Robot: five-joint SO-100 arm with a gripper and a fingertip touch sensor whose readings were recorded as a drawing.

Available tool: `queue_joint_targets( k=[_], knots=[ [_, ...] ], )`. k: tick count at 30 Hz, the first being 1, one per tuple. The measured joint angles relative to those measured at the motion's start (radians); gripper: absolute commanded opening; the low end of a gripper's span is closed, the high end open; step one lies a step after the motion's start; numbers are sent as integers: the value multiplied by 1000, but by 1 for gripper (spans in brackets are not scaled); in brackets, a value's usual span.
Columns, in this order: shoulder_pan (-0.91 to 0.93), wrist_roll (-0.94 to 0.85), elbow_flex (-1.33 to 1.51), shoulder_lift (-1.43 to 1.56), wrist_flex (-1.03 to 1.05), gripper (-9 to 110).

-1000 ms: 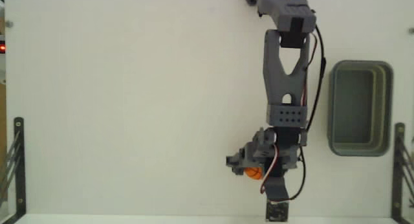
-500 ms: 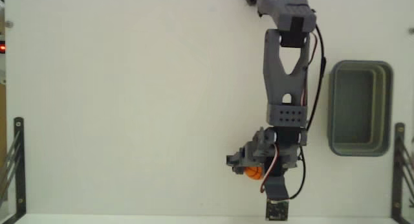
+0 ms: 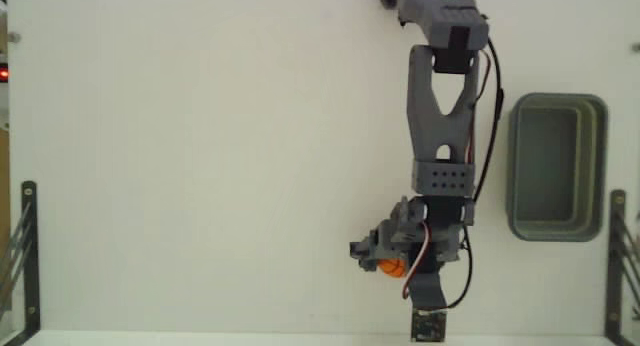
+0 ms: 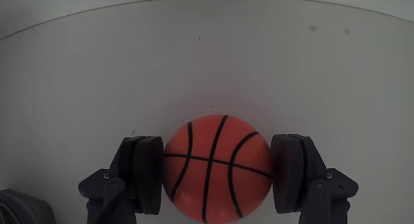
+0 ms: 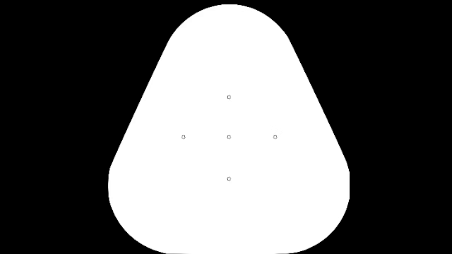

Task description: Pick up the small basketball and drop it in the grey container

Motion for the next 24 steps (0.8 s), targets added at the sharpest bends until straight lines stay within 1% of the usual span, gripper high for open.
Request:
queue_joint_targets(
  k=[24],
  knots=[
    [0,0,18,0,-18,110]
  ],
)
